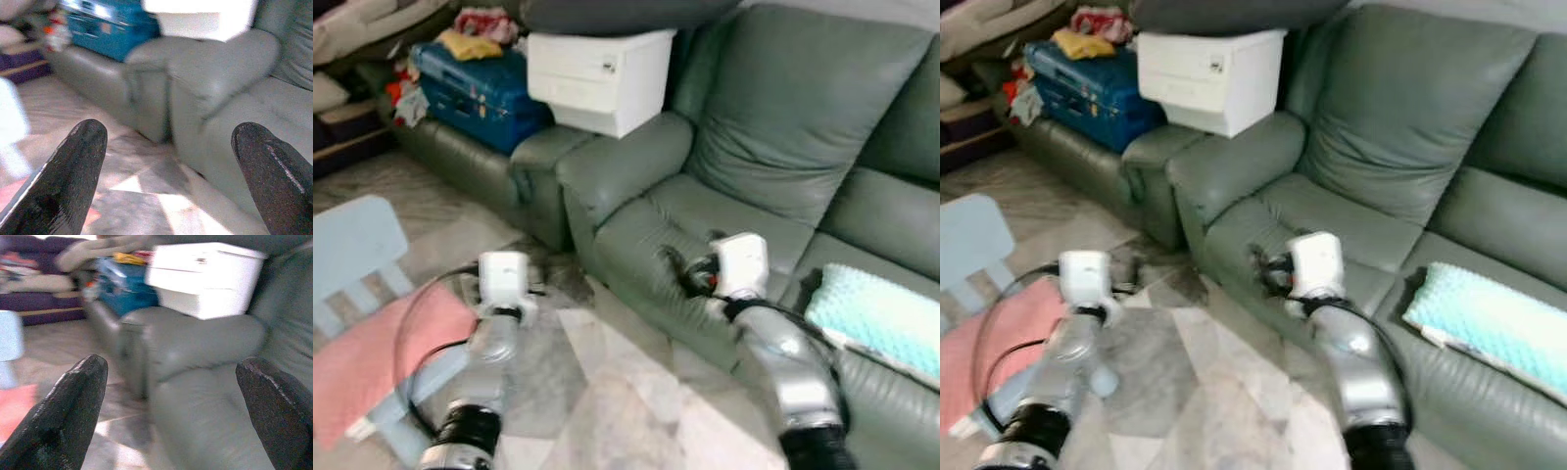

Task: Move the pillow to the sofa

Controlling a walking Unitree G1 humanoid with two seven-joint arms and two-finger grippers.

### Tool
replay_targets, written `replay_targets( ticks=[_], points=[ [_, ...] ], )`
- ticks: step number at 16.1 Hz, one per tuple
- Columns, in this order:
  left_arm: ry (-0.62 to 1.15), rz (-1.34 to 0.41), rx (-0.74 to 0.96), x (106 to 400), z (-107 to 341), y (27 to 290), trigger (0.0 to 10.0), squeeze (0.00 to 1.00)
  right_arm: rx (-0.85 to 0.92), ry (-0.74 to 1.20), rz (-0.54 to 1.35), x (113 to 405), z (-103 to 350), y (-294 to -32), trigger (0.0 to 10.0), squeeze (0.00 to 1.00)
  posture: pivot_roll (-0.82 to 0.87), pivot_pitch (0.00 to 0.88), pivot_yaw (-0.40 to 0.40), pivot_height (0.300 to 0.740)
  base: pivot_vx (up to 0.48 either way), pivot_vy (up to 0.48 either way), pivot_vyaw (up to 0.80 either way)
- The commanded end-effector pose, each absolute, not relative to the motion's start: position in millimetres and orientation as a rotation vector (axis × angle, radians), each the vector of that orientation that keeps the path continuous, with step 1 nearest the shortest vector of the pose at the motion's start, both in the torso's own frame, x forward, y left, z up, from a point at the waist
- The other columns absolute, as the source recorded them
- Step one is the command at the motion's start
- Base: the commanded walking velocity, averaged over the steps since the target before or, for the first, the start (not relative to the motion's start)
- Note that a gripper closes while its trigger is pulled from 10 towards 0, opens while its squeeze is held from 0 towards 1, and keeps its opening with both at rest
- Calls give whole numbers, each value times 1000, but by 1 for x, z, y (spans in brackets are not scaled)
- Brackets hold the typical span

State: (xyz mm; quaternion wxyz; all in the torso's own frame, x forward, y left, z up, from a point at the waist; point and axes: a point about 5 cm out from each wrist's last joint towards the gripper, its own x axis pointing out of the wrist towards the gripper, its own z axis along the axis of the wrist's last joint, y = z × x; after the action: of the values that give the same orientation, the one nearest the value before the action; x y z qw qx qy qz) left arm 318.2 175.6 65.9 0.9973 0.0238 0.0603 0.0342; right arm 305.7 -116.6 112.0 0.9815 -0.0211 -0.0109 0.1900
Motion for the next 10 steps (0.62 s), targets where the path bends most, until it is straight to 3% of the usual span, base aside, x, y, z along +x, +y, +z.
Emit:
replay_targets(
  ticks=[1, 10],
  points=[
    [114, 71, 46, 318, 66, 171, 10000, 0, -63, -37, 374, 307, 116, -122, 10000, 0, -167, 0, 33, 740, 0, 0, 800],
    [114, 58, 64, 319, 65, 172, 10000, 0, -72, -42, 385, 308, 117, -121, 10000, 0, -165, 0, 28, 740, 0, 0, 800]
  ],
)
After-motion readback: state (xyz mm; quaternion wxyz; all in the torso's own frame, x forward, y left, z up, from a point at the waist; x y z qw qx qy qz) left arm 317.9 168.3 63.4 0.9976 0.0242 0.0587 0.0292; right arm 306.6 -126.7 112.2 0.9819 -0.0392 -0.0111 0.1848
